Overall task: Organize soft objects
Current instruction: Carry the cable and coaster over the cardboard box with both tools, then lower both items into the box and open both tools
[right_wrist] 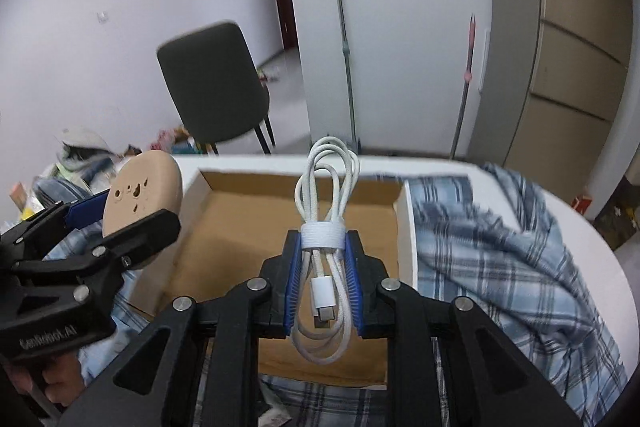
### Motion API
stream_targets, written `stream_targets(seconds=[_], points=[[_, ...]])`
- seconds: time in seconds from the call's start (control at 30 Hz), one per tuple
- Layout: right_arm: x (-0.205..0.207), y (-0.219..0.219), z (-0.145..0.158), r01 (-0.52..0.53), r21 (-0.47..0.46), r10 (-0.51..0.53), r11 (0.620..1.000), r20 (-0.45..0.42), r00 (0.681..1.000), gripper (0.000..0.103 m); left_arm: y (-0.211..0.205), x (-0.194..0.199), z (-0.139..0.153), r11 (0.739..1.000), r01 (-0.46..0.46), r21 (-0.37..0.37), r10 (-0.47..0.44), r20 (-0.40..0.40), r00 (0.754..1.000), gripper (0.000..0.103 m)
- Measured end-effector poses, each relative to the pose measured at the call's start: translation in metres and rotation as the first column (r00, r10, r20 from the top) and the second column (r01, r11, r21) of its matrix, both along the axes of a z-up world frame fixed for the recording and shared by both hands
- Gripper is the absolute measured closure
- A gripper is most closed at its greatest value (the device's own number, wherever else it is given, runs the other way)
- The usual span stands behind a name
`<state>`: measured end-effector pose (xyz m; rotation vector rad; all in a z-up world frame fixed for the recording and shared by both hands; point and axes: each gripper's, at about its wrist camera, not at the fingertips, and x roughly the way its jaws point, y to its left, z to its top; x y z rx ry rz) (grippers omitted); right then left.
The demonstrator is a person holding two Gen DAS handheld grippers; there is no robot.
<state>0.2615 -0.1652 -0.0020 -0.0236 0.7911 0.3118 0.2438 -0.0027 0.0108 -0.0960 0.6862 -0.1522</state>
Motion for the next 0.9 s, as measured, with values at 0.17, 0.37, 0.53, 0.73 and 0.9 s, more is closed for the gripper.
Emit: stream_targets(seconds=[0.17,0.37,0.53,0.73,0.9], points=[[0.011,0.002,-0.025,-0.018,-0.026,0.016,0.999,-0.081,0.997,0.083,0.006,0.013,-0.026,1.0,-0.013,-0.002,0.013,-0.074,0.997,0.023],[0.011,0.007,-0.037,-0.035,-0.046,0.03,0.998,-0.114,0.993,0.083,0.004,0.019,-0.046,1.0,0.013,-0.009,-0.014,-0.139,0.99,0.023],[0.011,0.008,-0.038,-0.054,-0.052,0.049,0.997,-0.105,0.993,0.081,-0.001,0.024,-0.054,1.0,0.0,0.015,0.002,-0.172,0.985,0.018],[0.011,0.004,-0.033,-0.036,-0.05,0.032,0.998,-0.081,0.996,0.05,0.002,0.02,-0.044,1.0,-0.025,0.019,0.027,-0.128,0.991,0.014],[0.009,-0.001,-0.019,-0.015,-0.027,0.013,1.0,-0.055,0.998,0.05,-0.001,0.012,-0.028,0.998,-0.031,0.045,0.034,-0.058,0.998,0.014]])
